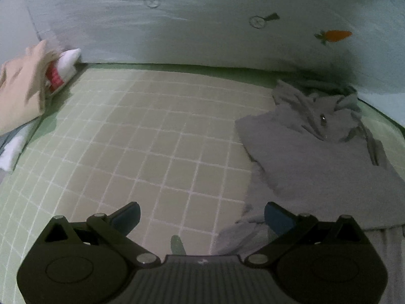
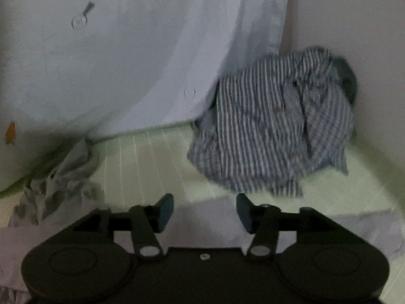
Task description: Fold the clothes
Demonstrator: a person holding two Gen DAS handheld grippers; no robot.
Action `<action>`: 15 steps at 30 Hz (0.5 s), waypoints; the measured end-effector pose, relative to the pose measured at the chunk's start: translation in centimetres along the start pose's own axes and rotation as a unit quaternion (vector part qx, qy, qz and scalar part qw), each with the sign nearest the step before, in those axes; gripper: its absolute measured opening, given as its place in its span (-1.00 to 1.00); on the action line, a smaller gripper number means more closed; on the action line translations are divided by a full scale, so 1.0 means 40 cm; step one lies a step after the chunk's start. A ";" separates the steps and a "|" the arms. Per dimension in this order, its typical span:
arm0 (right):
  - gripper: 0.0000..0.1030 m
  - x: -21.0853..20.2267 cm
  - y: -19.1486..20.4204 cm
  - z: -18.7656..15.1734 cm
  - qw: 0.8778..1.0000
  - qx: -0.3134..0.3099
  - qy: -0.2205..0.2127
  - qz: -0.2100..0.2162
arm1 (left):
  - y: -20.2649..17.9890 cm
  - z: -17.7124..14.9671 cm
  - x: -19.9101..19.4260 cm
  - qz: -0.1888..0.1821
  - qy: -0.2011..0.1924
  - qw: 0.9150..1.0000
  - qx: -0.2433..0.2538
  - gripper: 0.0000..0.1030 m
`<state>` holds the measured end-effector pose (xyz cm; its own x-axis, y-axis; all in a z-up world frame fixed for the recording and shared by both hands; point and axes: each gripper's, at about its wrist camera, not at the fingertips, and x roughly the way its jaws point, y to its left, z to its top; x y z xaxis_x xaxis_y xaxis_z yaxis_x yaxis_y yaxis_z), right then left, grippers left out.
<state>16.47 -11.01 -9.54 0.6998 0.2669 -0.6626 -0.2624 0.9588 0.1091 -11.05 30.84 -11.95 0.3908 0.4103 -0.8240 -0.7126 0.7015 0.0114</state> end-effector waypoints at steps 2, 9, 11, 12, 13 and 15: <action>0.19 0.011 -0.004 -0.032 1.000 0.003 0.022 0.002 | -0.011 0.004 -0.001 -0.002 -0.004 1.000 0.007 0.99; 0.36 0.076 -0.022 -0.098 0.997 0.024 0.071 0.000 | -0.036 0.027 -0.012 -0.030 -0.021 0.999 0.018 0.99; 0.44 0.093 -0.021 -0.106 0.997 0.027 0.077 0.001 | -0.045 0.036 -0.015 -0.028 -0.024 0.999 0.021 0.99; 0.46 0.103 -0.020 -0.109 0.997 0.028 0.079 0.001 | -0.049 0.040 -0.016 -0.028 -0.025 0.999 0.022 0.99; 0.46 0.116 -0.019 -0.110 0.996 0.028 0.081 -0.002 | -0.052 0.044 -0.016 -0.028 -0.025 0.999 0.022 0.99; 0.47 0.142 -0.020 -0.110 0.996 0.030 0.086 -0.011 | -0.058 0.050 -0.016 -0.025 -0.025 0.999 0.023 0.99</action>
<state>17.74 -10.70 -16.65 0.5785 0.2303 -0.7824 -0.2054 0.9695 0.1335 -8.46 30.13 -10.32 0.4552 0.4014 -0.7948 -0.6641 0.7477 -0.0027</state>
